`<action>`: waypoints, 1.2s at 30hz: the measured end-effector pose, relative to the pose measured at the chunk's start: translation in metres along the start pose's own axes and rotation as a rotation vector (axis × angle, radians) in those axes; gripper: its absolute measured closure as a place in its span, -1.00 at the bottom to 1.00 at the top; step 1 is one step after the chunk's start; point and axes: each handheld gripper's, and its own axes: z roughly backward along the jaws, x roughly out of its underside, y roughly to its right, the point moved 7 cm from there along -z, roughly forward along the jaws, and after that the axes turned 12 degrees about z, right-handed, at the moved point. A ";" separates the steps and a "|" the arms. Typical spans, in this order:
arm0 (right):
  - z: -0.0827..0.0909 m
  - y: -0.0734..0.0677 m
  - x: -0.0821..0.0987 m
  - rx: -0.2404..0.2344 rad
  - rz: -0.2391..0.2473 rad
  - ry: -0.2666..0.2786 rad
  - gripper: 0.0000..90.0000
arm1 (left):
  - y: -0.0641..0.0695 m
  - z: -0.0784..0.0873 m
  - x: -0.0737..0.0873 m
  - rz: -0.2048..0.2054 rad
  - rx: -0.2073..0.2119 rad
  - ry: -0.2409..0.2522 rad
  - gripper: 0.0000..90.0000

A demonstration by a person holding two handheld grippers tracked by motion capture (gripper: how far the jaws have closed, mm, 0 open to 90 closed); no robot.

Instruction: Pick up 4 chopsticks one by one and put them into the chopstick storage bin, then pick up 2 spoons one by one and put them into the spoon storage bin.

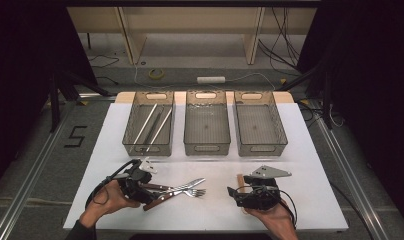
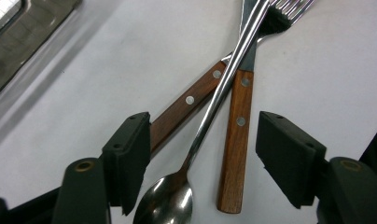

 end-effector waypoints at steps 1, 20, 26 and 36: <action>0.000 0.000 0.000 0.000 0.000 -0.001 -0.33 | -0.001 -0.001 0.001 -0.004 -0.007 -0.009 -0.19; -0.001 -0.001 0.000 -0.002 0.005 -0.006 -0.33 | -0.006 -0.007 0.005 -0.054 -0.023 -0.068 0.19; 0.000 0.000 0.001 -0.001 0.008 -0.008 -0.33 | -0.005 -0.012 0.006 -0.077 -0.013 -0.088 0.35; 0.000 -0.001 0.001 0.003 0.011 -0.010 -0.33 | -0.003 -0.023 0.008 -0.126 -0.010 -0.132 0.53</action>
